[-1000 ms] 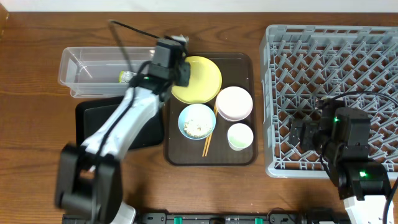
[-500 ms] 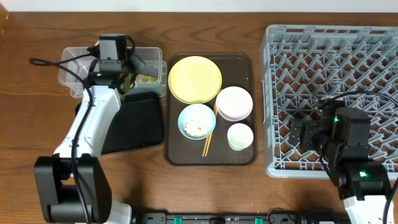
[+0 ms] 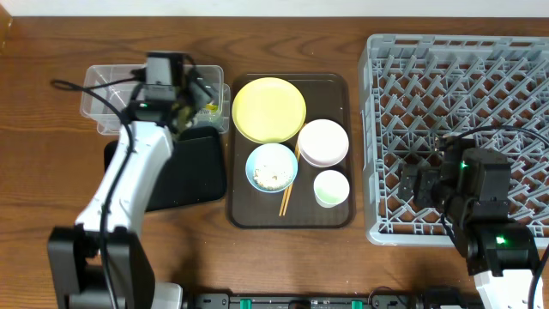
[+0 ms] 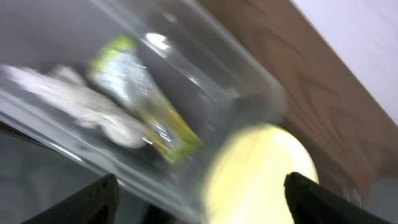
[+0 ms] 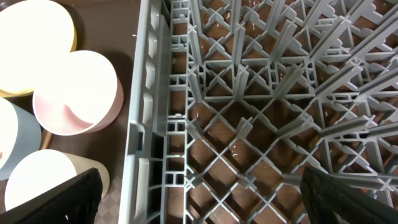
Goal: Sort waste into correct bins and load items into the dishwasher rack
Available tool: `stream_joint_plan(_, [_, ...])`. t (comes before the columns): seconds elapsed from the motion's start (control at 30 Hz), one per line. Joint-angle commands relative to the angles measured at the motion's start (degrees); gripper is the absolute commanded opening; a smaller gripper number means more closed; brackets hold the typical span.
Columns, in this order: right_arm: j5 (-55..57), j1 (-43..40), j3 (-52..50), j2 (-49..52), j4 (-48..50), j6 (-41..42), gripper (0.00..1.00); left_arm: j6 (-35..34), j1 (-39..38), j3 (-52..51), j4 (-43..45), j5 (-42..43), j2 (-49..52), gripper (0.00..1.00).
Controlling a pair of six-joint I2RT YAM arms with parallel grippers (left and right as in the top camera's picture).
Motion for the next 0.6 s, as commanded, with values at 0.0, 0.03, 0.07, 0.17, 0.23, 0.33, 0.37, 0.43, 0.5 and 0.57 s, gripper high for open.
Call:
stream_joint_plan(0.0, [-0.4,-0.7,1.3,0.0,-0.1,0.3,0.99,11.8,-7.1,-0.2,-1.7,0.9,-3.0,0.88])
stream_joint_plan(0.03, [-0.4,-0.7,1.3,0.0,-0.1,0.3,0.99,14.1,-9.1,-0.2,-2.8,0.7,-2.9,0.88])
stream_joint_plan(0.07, [-0.4,-0.7,1.3,0.0,-0.1,0.3,0.99,16.6,-11.4,-0.2,-4.1,0.3,-2.6,0.88])
stream_joint_plan(0.17, [-0.4,-0.7,1.3,0.0,-0.1,0.3,0.99,21.8,-17.5,-0.2,-7.9,0.1,-1.2,0.88])
stream_joint_plan(0.23, [-0.4,-0.7,1.3,0.0,-0.1,0.3,0.99,22.6,-20.8,-0.2,-10.3,0.1,-0.3,0.87])
stream_joint_plan(0.33, [-0.4,-0.7,1.3,0.0,-0.1,0.3,0.99,22.5,-25.0,-0.7,-11.7,0.1,1.0,0.82])
stream_joint_plan(0.37, [-0.4,-0.7,1.3,0.0,-0.1,0.3,0.99,22.5,-26.0,-0.9,-11.7,0.1,1.4,0.80])
stream_joint_plan(0.43, [-0.4,-0.7,1.3,0.0,-0.1,0.3,0.99,22.5,-28.4,-1.0,-11.9,0.1,2.6,0.79])
stream_joint_plan(0.5, [-0.4,-0.7,1.3,0.0,-0.2,0.3,0.99,22.5,-30.3,-0.9,-11.8,0.0,3.7,0.78])
stream_joint_plan(0.57, [-0.4,-0.7,1.3,0.0,-0.2,0.3,0.99,22.5,-32.1,-1.0,-11.1,-0.2,5.5,0.76])
